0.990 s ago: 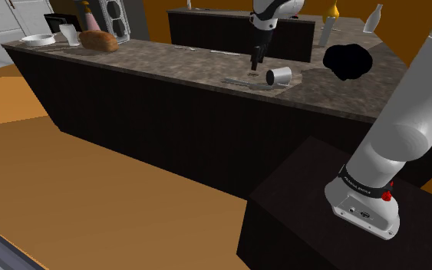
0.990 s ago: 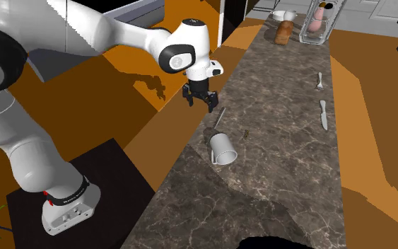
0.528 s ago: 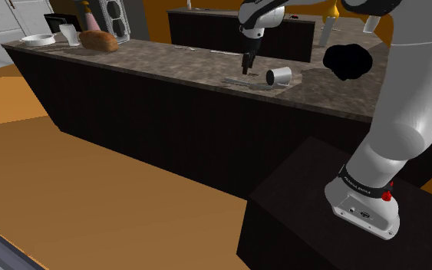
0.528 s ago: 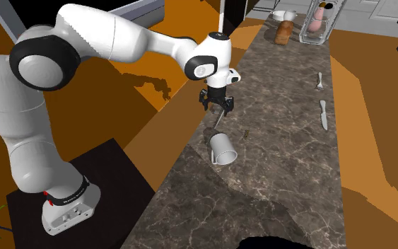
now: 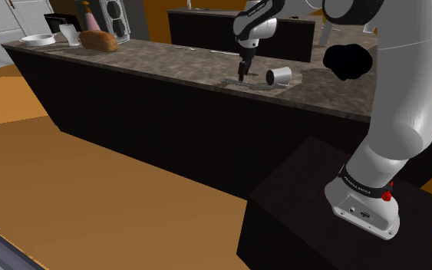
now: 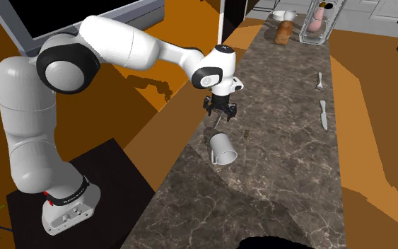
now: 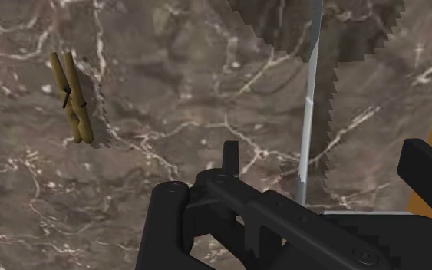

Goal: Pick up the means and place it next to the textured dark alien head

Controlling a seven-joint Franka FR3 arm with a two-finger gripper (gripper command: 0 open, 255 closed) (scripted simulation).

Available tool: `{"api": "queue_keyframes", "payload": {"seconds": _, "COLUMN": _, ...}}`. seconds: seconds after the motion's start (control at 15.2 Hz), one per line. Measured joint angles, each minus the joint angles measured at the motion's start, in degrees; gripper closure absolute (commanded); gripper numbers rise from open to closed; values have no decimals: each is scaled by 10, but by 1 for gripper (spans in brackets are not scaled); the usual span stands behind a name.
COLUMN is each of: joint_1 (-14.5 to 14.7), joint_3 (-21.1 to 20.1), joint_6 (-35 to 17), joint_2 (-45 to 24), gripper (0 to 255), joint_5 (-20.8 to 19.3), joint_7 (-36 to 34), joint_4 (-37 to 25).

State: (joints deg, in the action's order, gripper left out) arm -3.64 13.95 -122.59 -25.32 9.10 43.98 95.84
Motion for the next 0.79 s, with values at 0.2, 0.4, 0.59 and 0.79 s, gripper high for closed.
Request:
{"api": "queue_keyframes", "payload": {"seconds": 0.2, "joint_1": -1, "joint_3": -1, "joint_6": -10, "joint_2": -5, "gripper": 0, "joint_5": 2, "joint_7": 2, "joint_4": 5}}
{"api": "queue_keyframes", "payload": {"seconds": 0.4, "joint_1": -1, "joint_3": -1, "joint_6": -11, "joint_2": -7, "gripper": 0, "joint_5": 2, "joint_7": 2, "joint_4": 4}}
{"api": "queue_keyframes", "payload": {"seconds": 0.59, "joint_1": -1, "joint_3": -1, "joint_6": -11, "joint_2": -7, "gripper": 255, "joint_5": 3, "joint_7": 2, "joint_4": 4}}
{"api": "queue_keyframes", "payload": {"seconds": 0.79, "joint_1": -1, "joint_3": -1, "joint_6": -11, "joint_2": -7, "gripper": 255, "joint_5": 3, "joint_7": 2, "joint_4": 4}}
